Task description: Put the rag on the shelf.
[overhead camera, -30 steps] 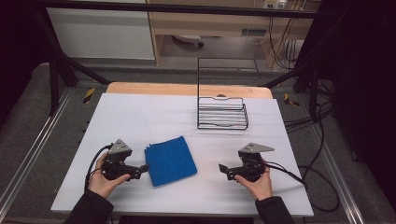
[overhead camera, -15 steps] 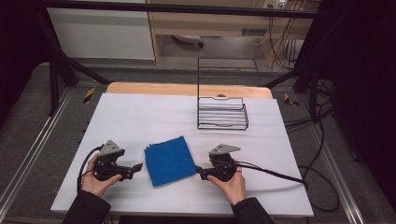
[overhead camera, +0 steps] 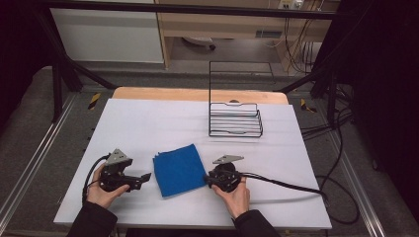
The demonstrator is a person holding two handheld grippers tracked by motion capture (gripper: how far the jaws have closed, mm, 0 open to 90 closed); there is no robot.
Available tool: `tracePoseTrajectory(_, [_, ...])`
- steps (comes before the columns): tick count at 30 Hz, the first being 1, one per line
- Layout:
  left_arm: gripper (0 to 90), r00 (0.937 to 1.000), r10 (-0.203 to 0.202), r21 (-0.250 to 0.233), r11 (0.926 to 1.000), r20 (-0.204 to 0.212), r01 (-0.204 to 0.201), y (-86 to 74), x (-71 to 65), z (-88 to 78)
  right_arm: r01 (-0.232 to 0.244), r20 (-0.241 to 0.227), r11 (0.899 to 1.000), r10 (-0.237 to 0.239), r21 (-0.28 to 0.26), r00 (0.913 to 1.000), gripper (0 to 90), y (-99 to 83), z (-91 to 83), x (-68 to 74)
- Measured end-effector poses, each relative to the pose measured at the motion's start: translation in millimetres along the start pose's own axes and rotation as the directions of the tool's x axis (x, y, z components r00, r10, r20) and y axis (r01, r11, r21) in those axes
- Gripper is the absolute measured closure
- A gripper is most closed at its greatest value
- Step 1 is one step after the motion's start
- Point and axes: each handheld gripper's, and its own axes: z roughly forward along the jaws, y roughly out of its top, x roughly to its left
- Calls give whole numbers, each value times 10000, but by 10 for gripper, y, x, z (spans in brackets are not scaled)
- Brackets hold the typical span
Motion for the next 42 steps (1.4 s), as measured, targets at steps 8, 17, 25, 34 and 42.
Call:
tracePoseTrajectory(8, [72,10000,-38,6,10000,41,38,-1,-7,8,-473,-281,9988,476,91,9985,828,-21,22,26])
tracePoseTrajectory(17, [83,9997,-77,-12,10000,224,77,6,-18,2,-514,-523,9987,517,73,9973,884,60,-154,-59])
tracePoseTrajectory(25, [127,9992,191,-75,9998,365,-188,132,-116,37,-322,-352,9963,351,800,9988,882,-7,-465,-370])
tracePoseTrajectory(34, [313,9945,475,199,9986,934,-496,559,-386,382,-10,97,9980,4,628,10000,878,-86,-528,-491])
tracePoseTrajectory(42, [537,9890,201,1564,9867,1463,-432,647,-433,856,180,309,9987,-195,485,9993,877,-83,-535,-506])
